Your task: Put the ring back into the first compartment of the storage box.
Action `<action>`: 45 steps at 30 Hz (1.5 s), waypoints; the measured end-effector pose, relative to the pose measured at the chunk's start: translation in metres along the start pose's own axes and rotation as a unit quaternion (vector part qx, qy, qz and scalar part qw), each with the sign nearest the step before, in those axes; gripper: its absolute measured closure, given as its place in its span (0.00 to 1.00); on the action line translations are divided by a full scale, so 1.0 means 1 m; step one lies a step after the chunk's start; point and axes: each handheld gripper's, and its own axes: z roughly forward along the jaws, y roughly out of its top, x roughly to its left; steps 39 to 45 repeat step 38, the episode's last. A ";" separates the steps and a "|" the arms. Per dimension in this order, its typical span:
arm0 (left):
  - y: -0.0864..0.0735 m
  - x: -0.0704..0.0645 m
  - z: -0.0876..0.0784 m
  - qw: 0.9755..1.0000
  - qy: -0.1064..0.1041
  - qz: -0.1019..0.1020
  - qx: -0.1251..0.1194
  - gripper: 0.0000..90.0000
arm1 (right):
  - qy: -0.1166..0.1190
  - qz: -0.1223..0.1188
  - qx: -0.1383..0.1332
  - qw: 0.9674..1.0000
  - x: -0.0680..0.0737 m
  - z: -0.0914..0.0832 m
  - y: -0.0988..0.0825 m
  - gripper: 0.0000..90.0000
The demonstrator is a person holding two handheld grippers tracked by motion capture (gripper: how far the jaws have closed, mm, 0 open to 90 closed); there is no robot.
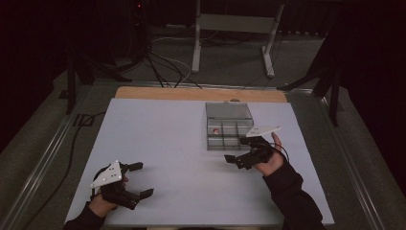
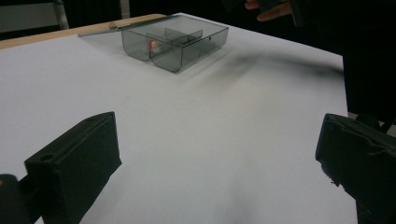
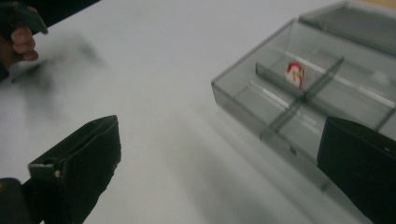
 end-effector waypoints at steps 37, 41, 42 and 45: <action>0.001 -0.001 0.001 1.000 -0.001 0.002 0.001 0.01 | -0.058 0.039 0.019 0.997 -0.013 -0.061 -0.132 0.00; 0.001 -0.001 0.001 1.000 0.000 0.002 0.001 0.01 | -0.059 0.039 0.020 0.997 -0.013 -0.061 -0.132 0.00; 0.001 -0.001 0.001 1.000 0.000 0.002 0.001 0.01 | -0.059 0.039 0.020 0.997 -0.013 -0.061 -0.132 0.00; 0.001 -0.001 0.001 1.000 0.000 0.002 0.001 0.01 | -0.059 0.039 0.020 0.997 -0.013 -0.061 -0.132 0.00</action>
